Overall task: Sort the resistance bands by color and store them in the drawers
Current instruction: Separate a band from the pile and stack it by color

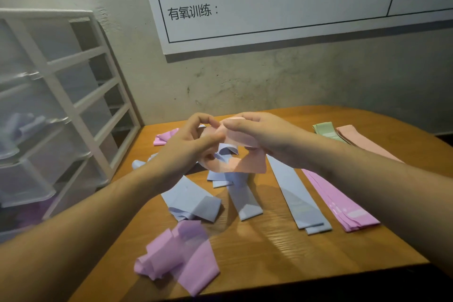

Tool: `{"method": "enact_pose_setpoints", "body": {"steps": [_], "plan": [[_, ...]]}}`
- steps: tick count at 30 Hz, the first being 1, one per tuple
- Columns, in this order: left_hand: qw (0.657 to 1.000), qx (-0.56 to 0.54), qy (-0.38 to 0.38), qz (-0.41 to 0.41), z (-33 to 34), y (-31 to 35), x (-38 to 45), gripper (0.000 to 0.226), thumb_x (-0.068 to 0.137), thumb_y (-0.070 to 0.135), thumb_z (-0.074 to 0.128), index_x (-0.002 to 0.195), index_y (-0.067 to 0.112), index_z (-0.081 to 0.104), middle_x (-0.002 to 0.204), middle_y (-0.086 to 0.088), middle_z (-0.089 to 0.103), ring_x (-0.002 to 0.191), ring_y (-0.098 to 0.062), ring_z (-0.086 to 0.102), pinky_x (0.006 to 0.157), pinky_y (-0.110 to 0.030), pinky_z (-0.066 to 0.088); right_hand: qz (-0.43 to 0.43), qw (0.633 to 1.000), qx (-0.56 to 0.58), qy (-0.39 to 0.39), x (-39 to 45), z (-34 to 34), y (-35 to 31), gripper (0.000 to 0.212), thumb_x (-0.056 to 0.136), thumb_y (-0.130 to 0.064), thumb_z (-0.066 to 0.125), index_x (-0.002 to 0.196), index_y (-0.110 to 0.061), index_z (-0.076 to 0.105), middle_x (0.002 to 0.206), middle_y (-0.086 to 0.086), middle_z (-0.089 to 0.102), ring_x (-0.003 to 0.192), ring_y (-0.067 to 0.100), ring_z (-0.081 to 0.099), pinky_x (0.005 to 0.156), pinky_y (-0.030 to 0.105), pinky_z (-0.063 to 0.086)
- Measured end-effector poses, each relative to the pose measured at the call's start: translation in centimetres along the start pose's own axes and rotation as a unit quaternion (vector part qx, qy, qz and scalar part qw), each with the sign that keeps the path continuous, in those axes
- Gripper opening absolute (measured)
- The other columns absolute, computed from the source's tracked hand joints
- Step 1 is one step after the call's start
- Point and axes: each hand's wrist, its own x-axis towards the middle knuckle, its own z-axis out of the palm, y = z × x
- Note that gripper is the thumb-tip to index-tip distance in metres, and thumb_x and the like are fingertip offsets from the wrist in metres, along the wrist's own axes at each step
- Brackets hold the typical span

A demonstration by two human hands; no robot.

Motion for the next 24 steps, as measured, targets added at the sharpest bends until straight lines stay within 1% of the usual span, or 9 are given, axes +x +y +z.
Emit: {"method": "enact_pose_setpoints", "body": {"steps": [5,7,9,12,14,17,19,21,24], "plan": [[0.999,0.031,-0.005,0.031,0.6,0.2,0.0,0.047,0.082,0.045,0.079,0.116,0.028,0.052,0.106,-0.016,0.066,0.063,-0.014,0.053,0.059,-0.030,0.045,-0.008,0.996,0.085,0.026,-0.9,-0.5,-0.5,0.016,0.099,-0.021,0.061,0.102,-0.009,0.070,0.062,-0.012,0.065,0.053,-0.001,0.057,0.050,0.011,0.042],[0.995,0.073,-0.011,0.066,0.9,0.1,-0.1,0.054,0.076,0.047,0.084,0.116,0.034,0.051,0.104,-0.013,0.065,0.074,-0.017,0.067,0.071,-0.039,0.058,0.008,0.991,0.129,0.020,-1.2,-0.9,-0.9,0.017,0.098,-0.022,0.062,0.102,-0.007,0.071,0.068,-0.007,0.068,0.056,0.002,0.061,0.050,0.013,0.046],[0.989,0.120,-0.014,0.081,1.3,-0.1,-0.2,0.054,0.074,0.050,0.083,0.116,0.042,0.050,0.102,-0.008,0.062,0.083,-0.020,0.068,0.081,-0.050,0.057,0.033,0.988,0.150,0.013,-1.3,-1.3,-1.1,0.019,0.095,-0.028,0.064,0.099,-0.010,0.072,0.076,-0.001,0.069,0.064,0.008,0.064,0.056,0.019,0.050],[0.993,0.077,0.013,0.085,2.1,-0.6,-0.1,0.026,0.091,0.048,0.068,0.113,0.036,0.060,0.092,0.000,0.062,0.073,-0.011,0.056,0.069,-0.036,0.047,0.047,0.987,0.150,0.024,-1.4,-1.5,-1.1,0.021,0.093,-0.032,0.067,0.097,-0.012,0.071,0.074,0.002,0.065,0.065,0.011,0.062,0.062,0.024,0.054],[0.997,-0.003,0.047,0.062,2.6,-0.6,-0.2,0.016,0.100,0.040,0.057,0.104,0.030,0.069,0.084,0.003,0.064,0.075,-0.015,0.056,0.066,-0.031,0.046,0.040,0.984,0.173,0.030,-1.4,-1.5,-0.9,0.023,0.095,-0.029,0.065,0.101,-0.008,0.070,0.074,0.004,0.063,0.067,0.015,0.060,0.064,0.027,0.054],[0.994,-0.070,0.083,0.018,3.3,-0.5,-0.4,0.031,0.102,0.039,0.052,0.098,0.014,0.070,0.089,-0.007,0.066,0.084,-0.021,0.059,0.078,-0.038,0.045,0.015,0.983,0.183,0.018,-1.4,-1.6,-0.4,0.031,0.095,-0.022,0.063,0.120,-0.003,0.068,0.094,0.010,0.066,0.082,0.022,0.062,0.076,0.034,0.054],[0.992,-0.087,0.089,-0.011,3.8,-0.2,-0.6,0.045,0.103,0.047,0.047,0.097,0.009,0.070,0.093,-0.013,0.069,0.089,-0.025,0.066,0.087,-0.046,0.049,-0.003,0.987,0.161,0.015,-1.4,-1.6,0.0,0.026,0.094,-0.017,0.067,0.119,-0.008,0.068,0.096,0.009,0.070,0.085,0.021,0.065,0.077,0.036,0.055],[0.991,-0.110,0.077,-0.022,4.5,0.0,-0.6,0.050,0.106,0.047,0.039,0.112,0.007,0.069,0.107,-0.018,0.072,0.104,-0.033,0.070,0.093,-0.052,0.054,-0.011,0.990,0.139,0.029,-1.4,-1.4,0.3,0.019,0.092,-0.015,0.071,0.110,-0.014,0.068,0.093,0.008,0.073,0.081,0.019,0.067,0.070,0.035,0.057],[0.987,-0.151,0.056,-0.015,5.0,0.0,-0.6,0.045,0.109,0.032,0.037,0.093,0.026,0.078,0.085,0.009,0.077,0.089,-0.010,0.073,0.076,-0.030,0.057,-0.014,0.988,0.131,0.076,-1.1,-1.3,0.7,0.016,0.089,-0.014,0.074,0.095,-0.022,0.062,0.088,0.009,0.069,0.074,0.019,0.063,0.058,0.033,0.051]]}}
